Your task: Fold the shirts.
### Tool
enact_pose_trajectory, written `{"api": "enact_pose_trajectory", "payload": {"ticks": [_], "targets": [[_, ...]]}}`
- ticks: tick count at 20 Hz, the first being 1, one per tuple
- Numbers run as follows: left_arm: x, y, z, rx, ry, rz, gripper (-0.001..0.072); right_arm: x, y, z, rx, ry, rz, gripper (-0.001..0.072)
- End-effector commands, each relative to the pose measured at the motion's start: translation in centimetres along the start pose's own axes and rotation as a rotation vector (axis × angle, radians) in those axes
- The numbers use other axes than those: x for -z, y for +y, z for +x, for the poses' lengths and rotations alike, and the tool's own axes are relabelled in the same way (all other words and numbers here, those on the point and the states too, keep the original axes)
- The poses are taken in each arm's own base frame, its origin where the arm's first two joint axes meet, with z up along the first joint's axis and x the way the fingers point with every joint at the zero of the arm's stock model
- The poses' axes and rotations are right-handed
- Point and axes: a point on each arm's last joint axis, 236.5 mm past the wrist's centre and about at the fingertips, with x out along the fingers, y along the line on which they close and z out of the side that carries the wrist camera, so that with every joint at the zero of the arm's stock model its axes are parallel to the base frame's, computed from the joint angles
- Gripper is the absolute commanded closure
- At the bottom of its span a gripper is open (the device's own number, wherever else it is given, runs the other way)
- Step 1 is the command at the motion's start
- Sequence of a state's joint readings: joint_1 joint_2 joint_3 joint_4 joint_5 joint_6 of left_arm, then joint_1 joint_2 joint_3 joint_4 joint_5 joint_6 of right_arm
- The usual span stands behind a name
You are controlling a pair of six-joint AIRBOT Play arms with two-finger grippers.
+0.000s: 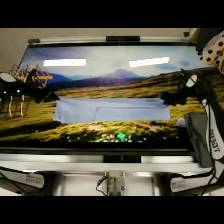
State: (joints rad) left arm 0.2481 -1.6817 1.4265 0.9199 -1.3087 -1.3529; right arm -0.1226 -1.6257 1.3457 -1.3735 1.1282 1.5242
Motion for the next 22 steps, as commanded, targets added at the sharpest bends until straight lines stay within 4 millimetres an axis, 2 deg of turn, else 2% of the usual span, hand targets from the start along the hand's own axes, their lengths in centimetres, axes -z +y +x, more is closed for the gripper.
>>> {"api": "enact_pose_trajectory", "payload": {"ticks": [1, 2, 3, 4, 5, 8, 9, 10, 15, 18, 21, 22], "targets": [[0.0, 1.6, 2.8, 0.005, 0.06, -0.111, 0.0665, -0.7, 0.3, 0.7, -0.008, -0.016, 0.011, 0.06], [0.1, 1.5, 3.1, 0.02, 0.065, -0.121, 0.0614, -0.7, 0.3, 0.6, -0.009, -0.018, 0.01, 0.0508], [0.0, 1.3, 3.1, 0.029, 0.065, -0.123, 0.0464, -0.6, 0.4, 0.5, -0.01, -0.013, 0.008, 0.0193], [0.1, 1.2, 3.0, 0.03, 0.065, -0.119, 0.034, -0.3, 0.4, 0.0, -0.01, 0.0, -0.015, 0.0133], [0.0, 1.1, 2.7, 0.031, 0.063, -0.115, 0.0305, 0.1, 0.2, -0.5, 0.002, 0.008, -0.049, 0.0133], [-0.1, 0.3, 1.9, 0.032, 0.045, -0.098, 0.0308, 0.2, -0.8, -1.6, 0.028, 0.007, -0.06, 0.0132], [-0.1, 0.1, 1.6, 0.033, 0.042, -0.092, 0.0308, 0.3, -0.8, -1.3, -0.002, 0.013, -0.04, 0.013], [0.1, -0.2, 1.3, 0.035, 0.044, -0.088, 0.0309, 0.4, -0.7, -0.9, -0.041, 0.024, -0.016, 0.0068], [1.6, -1.7, 0.1, 0.055, 0.092, -0.028, 0.0309, 2.7, -1.1, 2.1, -0.162, 0.158, 0.091, 0.0067], [1.1, -4.1, -0.9, 0.108, 0.048, 0.01, 0.0309, 3.9, -0.9, 3.8, -0.186, 0.223, 0.099, 0.0068], [0.7, -8.0, -1.8, 0.224, 0.009, 0.057, 0.031, 4.1, 0.4, 4.7, -0.248, 0.248, 0.137, 0.0069], [0.7, -9.2, -1.9, 0.26, 0.005, 0.068, 0.031, 3.9, 1.1, 4.7, -0.28, 0.243, 0.142, 0.0127]]}}
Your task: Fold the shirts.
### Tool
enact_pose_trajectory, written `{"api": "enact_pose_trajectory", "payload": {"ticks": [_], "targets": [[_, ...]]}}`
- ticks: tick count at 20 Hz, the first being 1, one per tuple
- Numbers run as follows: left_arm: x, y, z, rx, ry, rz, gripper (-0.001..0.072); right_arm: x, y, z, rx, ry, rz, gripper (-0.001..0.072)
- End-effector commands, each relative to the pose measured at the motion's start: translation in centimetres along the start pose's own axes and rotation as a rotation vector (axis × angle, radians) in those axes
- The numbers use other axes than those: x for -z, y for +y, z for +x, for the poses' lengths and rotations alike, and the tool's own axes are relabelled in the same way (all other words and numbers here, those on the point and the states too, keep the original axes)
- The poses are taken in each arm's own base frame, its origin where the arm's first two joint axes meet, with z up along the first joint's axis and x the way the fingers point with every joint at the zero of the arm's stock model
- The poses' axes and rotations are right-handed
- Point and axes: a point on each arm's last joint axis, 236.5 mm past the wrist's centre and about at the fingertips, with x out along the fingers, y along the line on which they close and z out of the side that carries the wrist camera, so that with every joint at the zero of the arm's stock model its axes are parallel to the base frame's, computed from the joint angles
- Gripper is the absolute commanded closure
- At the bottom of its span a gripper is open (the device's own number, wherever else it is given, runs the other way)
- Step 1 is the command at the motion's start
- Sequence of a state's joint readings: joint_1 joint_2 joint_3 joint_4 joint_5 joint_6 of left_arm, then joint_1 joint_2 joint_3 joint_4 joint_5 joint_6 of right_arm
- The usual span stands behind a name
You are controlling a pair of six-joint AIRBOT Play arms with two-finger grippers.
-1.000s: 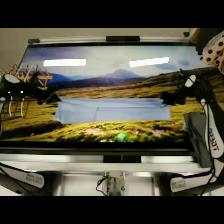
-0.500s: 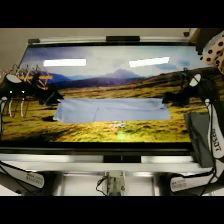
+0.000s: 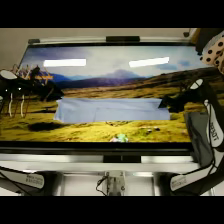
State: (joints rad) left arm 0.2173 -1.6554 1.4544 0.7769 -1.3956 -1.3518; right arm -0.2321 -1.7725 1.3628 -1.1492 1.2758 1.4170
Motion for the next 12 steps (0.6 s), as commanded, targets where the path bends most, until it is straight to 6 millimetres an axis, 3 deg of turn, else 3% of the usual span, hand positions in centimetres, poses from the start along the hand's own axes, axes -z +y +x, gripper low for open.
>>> {"api": "enact_pose_trajectory", "payload": {"ticks": [1, 2, 4, 6, 7, 10, 12], "targets": [[-0.2, -4.7, -0.1, 0.137, -0.027, 0.061, 0.031, 0.0, 1.8, 1.1, -0.099, 0.017, -0.01, 0.036], [-0.1, -5.7, 0.3, 0.162, -0.024, 0.077, 0.0312, -0.1, 2.6, 0.9, -0.133, 0.007, -0.038, 0.0482], [0.4, -7.4, 1.6, 0.177, -0.006, 0.103, 0.035, -0.5, 4.1, 0.0, -0.185, -0.025, -0.072, 0.0624], [2.0, -9.4, 3.5, 0.185, 0.047, 0.147, 0.0543, -0.9, 5.3, -1.8, -0.203, -0.07, -0.096, 0.0624], [2.8, -10.5, 4.7, 0.186, 0.069, 0.17, 0.0599, -0.9, 5.8, -3.2, -0.198, -0.099, -0.117, 0.0624], [4.6, -14.4, 10.0, 0.18, 0.083, 0.234, 0.0667, 0.4, 8.4, -8.0, -0.215, -0.164, -0.183, 0.0624], [6.2, -16.6, 14.6, 0.168, 0.091, 0.229, 0.0667, 2.0, 10.1, -11.4, -0.217, -0.199, -0.236, 0.0624]]}}
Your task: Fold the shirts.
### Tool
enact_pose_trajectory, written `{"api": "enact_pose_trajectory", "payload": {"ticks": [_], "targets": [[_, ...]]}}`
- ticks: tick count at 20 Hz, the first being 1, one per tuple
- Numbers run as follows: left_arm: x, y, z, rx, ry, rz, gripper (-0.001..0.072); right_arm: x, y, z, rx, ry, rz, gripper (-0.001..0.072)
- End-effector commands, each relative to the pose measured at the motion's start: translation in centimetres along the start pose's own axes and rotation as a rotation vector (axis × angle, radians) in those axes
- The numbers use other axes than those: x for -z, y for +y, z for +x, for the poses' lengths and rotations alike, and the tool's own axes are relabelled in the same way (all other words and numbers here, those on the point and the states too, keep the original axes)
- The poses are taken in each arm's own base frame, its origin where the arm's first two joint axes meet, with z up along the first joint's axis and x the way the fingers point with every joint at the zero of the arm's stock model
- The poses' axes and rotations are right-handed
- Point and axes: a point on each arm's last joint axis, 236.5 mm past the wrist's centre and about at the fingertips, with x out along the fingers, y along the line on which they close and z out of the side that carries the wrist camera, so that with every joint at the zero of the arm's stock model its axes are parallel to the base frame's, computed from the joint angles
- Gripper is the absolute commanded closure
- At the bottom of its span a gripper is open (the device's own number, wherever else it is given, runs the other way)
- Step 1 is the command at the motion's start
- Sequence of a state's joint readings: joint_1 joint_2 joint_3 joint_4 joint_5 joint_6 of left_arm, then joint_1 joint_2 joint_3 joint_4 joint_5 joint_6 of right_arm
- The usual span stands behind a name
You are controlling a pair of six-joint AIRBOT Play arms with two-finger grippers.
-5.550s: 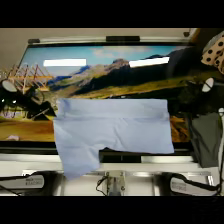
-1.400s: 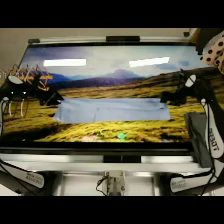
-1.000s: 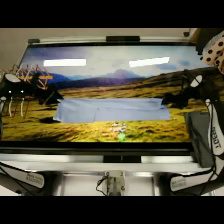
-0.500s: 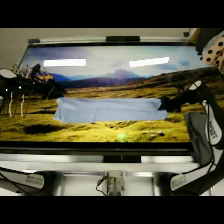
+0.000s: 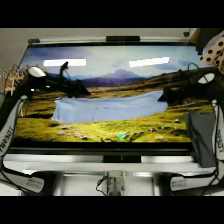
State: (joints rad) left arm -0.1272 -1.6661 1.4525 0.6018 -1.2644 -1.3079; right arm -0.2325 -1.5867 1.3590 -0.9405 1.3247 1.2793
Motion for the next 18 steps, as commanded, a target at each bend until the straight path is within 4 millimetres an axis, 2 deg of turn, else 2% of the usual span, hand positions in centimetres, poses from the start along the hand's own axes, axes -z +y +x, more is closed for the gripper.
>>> {"api": "enact_pose_trajectory", "payload": {"ticks": [1, 2, 5, 8, 11, 13, 15, 16, 18], "targets": [[1.2, -2.8, 7.9, -0.015, 0.004, 0.01, 0.0667, 1.4, 4.9, -5.7, -0.022, -0.065, -0.102, 0.0624], [1.9, -3.0, 10.2, -0.023, 0.015, 0.003, 0.0667, 2.0, 6.2, -7.4, -0.022, -0.087, -0.122, 0.0624], [4.0, -3.9, 15.1, -0.027, 0.043, -0.031, 0.0668, 3.9, 9.8, -12.0, -0.016, -0.176, -0.173, 0.0624], [6.7, -6.4, 19.5, 0.045, 0.078, -0.074, 0.0668, 5.4, 13.6, -15.6, -0.057, -0.275, -0.192, 0.0624], [6.0, -8.9, 22.3, 0.11, -0.024, -0.16, 0.0668, 8.2, 16.1, -17.2, -0.11, -0.263, -0.19, 0.0624], [5.3, -9.6, 23.1, 0.126, -0.077, -0.196, 0.0668, 9.4, 16.7, -17.7, -0.11, -0.253, -0.193, 0.0624], [5.4, -9.0, 22.6, 0.129, -0.05, -0.17, 0.0667, 9.6, 17.1, -18.0, -0.12, -0.26, -0.199, 0.0623], [5.2, -8.7, 21.5, 0.147, -0.017, -0.115, 0.0669, 9.5, 17.1, -17.9, -0.121, -0.262, -0.197, 0.0624], [3.9, -7.0, 17.6, 0.137, 0.02, -0.053, 0.0669, 8.3, 17.0, -17.8, -0.13, -0.286, -0.184, 0.0624]]}}
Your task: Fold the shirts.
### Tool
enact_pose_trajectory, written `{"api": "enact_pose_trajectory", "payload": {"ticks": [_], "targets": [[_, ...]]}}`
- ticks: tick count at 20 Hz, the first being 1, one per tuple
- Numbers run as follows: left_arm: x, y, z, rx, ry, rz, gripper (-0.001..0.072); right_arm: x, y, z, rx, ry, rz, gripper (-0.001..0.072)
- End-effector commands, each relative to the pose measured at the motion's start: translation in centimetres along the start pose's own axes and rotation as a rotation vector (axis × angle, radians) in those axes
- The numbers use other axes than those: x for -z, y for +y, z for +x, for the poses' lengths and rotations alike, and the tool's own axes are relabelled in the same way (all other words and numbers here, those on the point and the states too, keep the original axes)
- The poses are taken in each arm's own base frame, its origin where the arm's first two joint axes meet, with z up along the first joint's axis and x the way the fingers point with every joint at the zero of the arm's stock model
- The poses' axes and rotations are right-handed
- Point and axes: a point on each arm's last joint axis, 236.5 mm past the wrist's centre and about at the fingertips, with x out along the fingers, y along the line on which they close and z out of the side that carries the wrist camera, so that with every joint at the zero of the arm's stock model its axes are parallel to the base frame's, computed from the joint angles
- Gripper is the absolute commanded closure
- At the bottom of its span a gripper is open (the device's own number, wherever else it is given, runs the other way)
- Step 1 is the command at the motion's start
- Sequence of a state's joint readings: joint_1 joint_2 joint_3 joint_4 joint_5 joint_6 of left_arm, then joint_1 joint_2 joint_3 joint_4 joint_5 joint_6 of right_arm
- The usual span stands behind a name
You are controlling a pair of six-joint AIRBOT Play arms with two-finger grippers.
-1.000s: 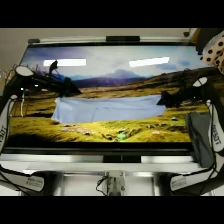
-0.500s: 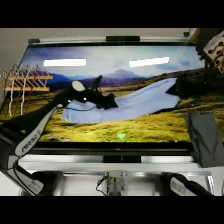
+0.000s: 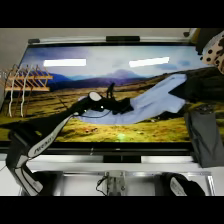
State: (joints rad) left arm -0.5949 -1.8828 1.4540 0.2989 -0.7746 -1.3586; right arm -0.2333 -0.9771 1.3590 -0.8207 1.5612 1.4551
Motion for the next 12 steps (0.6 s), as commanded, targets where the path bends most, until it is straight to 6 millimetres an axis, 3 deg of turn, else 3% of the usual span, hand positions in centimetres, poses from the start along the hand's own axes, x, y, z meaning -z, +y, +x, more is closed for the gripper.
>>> {"api": "enact_pose_trajectory", "payload": {"ticks": [1, 3, 5, 8, 11, 12], "targets": [[-1.7, 1.3, -5.5, -0.023, 0.055, 0.106, 0.0669, -1.3, 0.5, 0.4, -0.038, -0.038, 0.023, 0.0624], [-3.8, 2.1, -12.3, -0.094, 0.041, 0.164, 0.067, -2.9, 1.0, 1.8, -0.105, -0.057, 0.047, 0.0624], [-5.5, 2.1, -19.4, -0.161, -0.013, 0.21, 0.0669, -3.7, 2.2, 5.1, -0.144, -0.039, 0.008, 0.0624], [-7.5, 1.2, -30.1, -0.237, -0.179, 0.246, 0.0669, -4.2, 5.4, 12.0, -0.205, -0.011, -0.041, 0.0624], [-8.5, 0.3, -39.5, -0.278, -0.375, 0.245, 0.0668, -2.5, 9.8, 19.5, -0.324, 0.052, -0.061, 0.0624], [-8.5, 0.2, -41.8, -0.292, -0.422, 0.24, 0.0669, -1.6, 11.1, 21.7, -0.356, 0.081, -0.07, 0.0624]]}}
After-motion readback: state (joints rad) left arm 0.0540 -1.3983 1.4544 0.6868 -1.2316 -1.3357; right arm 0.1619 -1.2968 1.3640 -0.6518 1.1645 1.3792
